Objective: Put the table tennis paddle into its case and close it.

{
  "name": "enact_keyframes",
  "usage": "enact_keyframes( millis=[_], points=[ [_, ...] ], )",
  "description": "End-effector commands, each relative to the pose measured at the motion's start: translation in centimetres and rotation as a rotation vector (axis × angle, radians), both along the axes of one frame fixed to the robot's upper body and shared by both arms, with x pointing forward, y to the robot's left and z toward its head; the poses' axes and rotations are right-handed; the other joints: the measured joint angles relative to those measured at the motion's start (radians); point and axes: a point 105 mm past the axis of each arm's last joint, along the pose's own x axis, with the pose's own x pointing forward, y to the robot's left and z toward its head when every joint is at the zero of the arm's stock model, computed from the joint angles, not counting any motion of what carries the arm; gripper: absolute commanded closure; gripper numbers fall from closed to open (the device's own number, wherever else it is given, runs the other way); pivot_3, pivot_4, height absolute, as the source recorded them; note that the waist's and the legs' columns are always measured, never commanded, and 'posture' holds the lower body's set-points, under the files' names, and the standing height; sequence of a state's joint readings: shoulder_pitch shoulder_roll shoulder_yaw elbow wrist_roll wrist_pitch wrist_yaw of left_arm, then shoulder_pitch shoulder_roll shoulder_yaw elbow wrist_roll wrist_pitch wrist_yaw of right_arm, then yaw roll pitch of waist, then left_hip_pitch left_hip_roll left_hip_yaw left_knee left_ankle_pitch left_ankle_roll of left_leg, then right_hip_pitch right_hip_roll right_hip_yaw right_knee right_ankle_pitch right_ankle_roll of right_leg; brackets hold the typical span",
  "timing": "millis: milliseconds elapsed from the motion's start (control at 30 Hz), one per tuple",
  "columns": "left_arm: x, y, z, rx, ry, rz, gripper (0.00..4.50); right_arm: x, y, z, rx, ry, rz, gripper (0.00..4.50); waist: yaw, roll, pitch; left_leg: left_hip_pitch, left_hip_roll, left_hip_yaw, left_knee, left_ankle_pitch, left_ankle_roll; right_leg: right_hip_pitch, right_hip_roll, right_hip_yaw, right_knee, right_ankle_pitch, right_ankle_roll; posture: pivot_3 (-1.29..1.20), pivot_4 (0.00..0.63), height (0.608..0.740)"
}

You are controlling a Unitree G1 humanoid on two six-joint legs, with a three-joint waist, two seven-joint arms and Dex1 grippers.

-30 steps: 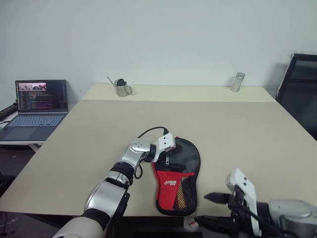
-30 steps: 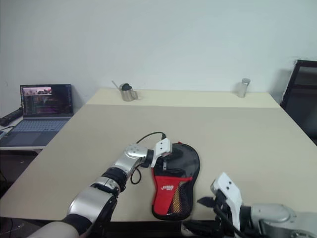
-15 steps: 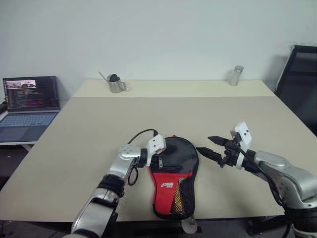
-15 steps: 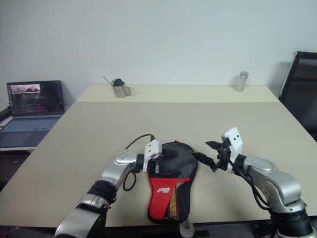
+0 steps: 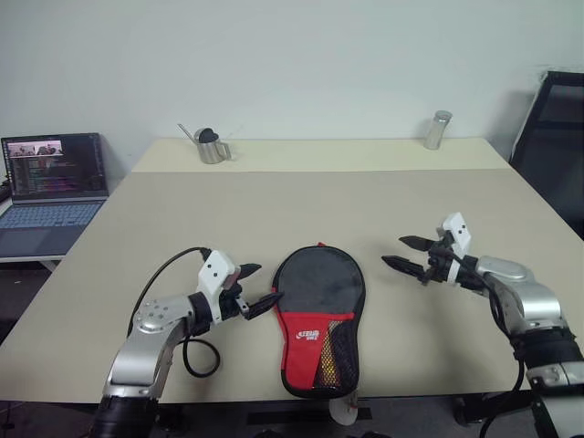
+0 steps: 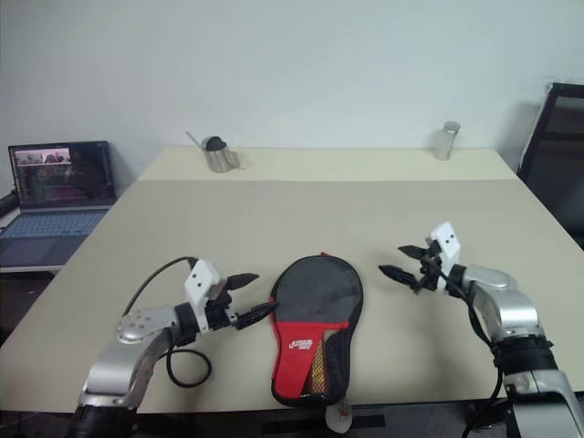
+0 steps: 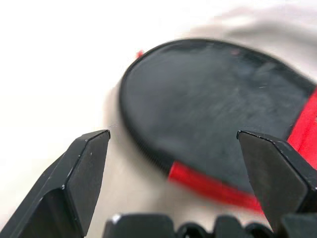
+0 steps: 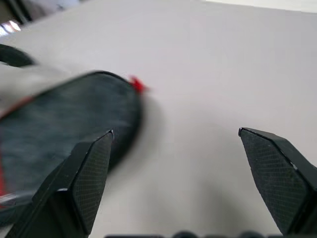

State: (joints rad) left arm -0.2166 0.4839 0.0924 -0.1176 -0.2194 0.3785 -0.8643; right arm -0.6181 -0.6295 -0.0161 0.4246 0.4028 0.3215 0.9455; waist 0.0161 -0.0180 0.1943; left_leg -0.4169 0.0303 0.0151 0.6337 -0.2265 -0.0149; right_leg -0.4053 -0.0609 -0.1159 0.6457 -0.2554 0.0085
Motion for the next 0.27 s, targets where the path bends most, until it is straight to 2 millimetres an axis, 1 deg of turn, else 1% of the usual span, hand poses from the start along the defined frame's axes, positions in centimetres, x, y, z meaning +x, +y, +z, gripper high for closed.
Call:
enact_keyframes(
  millis=[33, 133, 267],
  points=[
    [0.13, 0.22, 1.24, 0.017, -0.067, 0.03, 0.0, 0.64, -1.28, 2.1, -0.037, -0.092, -0.023, 0.06, 0.002, 0.0, 0.0, 0.0, 0.0, 0.0, 0.0, 0.0, 0.0, 0.0, 0.0, 0.0, 0.0, 0.0, 0.0, 0.0, 0.15, 0.74],
    [0.53, 0.45, 0.49, 0.033, -0.067, 0.051, 0.0, 0.67, -1.6, 2.49, -0.048, -0.105, -0.034, 0.06, 0.005, 0.0, 0.0, 0.0, 0.001, 0.003, 0.0, 0.0, 0.0, 0.0, 0.0, 0.0, 0.0, 0.0, 0.0, 0.0, 0.15, 0.74],
    [0.93, 0.84, 0.58, 0.017, -0.088, 0.101, 0.0, 0.66, -1.69, 2.92, -0.047, -0.097, -0.041, 0.06, 0.006, 0.0, 0.0, 0.001, 0.001, 0.009, 0.0, 0.0, 0.0, 0.0, 0.0, 0.002, 0.001, 0.001, -0.001, 0.0, 0.15, 0.74]
  ],
)
